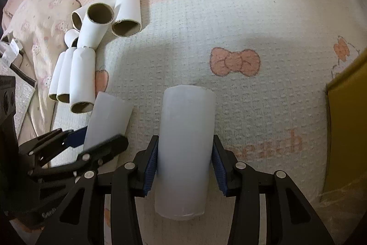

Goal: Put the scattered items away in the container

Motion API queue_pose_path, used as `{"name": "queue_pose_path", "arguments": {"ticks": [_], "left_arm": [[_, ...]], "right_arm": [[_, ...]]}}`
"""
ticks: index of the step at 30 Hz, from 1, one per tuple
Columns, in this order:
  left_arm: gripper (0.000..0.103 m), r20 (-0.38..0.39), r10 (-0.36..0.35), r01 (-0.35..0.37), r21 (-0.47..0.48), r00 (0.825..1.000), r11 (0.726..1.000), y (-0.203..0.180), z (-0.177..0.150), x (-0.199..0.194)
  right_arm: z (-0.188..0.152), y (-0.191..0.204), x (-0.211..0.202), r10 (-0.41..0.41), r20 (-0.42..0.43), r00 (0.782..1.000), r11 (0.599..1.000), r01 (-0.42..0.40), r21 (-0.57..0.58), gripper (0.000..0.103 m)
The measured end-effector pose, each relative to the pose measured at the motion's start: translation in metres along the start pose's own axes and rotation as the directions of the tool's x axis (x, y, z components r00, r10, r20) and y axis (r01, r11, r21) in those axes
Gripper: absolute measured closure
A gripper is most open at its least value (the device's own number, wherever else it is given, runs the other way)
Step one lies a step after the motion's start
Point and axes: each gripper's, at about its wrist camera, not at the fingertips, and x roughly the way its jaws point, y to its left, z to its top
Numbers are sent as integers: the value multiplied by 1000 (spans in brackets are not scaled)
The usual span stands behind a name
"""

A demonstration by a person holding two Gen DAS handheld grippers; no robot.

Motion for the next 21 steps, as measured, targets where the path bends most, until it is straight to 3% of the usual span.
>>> {"name": "queue_pose_path", "arguments": {"ticks": [10,16,21], "left_arm": [[55,45,-17,18,-6,999,1000,-6,-12,-17],[55,144,-44,39,39,989,998,-23,-10,-49],[55,231,-69,55,64,971,996,-36,-3,-83]], "right_arm": [[-9,10,-12,-27,22,999,999,28,-29,63],[-14,9,-59,-34,136,990,998,40,-38,63],[-12,10,-113,-34,251,967,998,47,-45,62]]}}
